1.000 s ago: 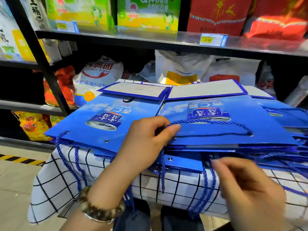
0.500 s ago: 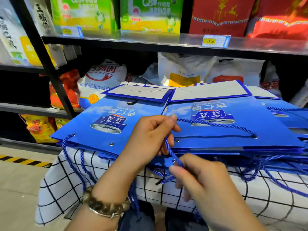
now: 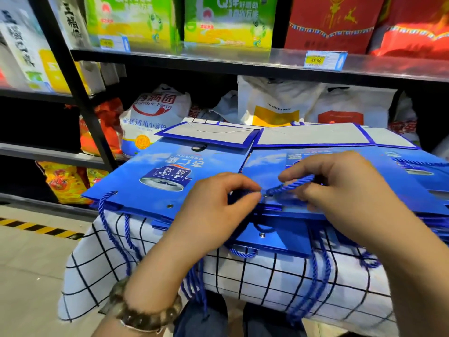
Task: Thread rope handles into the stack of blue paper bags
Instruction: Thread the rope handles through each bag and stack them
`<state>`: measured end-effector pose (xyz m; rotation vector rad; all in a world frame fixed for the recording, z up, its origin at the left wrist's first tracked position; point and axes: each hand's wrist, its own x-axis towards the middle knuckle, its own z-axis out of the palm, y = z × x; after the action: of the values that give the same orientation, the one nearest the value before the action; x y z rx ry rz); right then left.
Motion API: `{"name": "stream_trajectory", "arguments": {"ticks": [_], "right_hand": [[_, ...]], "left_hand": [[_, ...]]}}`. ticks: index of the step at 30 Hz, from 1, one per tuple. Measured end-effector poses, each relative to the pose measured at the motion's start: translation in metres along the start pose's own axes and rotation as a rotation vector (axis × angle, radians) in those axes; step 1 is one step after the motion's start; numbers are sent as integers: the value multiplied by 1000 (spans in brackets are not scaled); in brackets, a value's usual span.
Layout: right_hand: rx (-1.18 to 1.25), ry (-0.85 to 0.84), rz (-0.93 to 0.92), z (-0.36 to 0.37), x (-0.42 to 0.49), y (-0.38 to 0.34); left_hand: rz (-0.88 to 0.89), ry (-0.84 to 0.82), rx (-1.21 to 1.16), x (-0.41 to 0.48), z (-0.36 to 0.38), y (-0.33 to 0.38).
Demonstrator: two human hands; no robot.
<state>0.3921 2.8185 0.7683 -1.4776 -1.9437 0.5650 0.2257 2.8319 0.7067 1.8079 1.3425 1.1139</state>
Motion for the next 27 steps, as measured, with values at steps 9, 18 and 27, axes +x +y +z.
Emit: {"name": "stream_trajectory", "arguments": {"ticks": [9,18,27], "right_hand": [[9,-11,66,9,18,3],[-204,16,10,20,25,3],[-259,-17,-27,22,26,2]], "left_hand": [[34,-62,248,-2,1,2],[13,-28,216,0,1,0],[119,35,207,-2,3,-6]]}}
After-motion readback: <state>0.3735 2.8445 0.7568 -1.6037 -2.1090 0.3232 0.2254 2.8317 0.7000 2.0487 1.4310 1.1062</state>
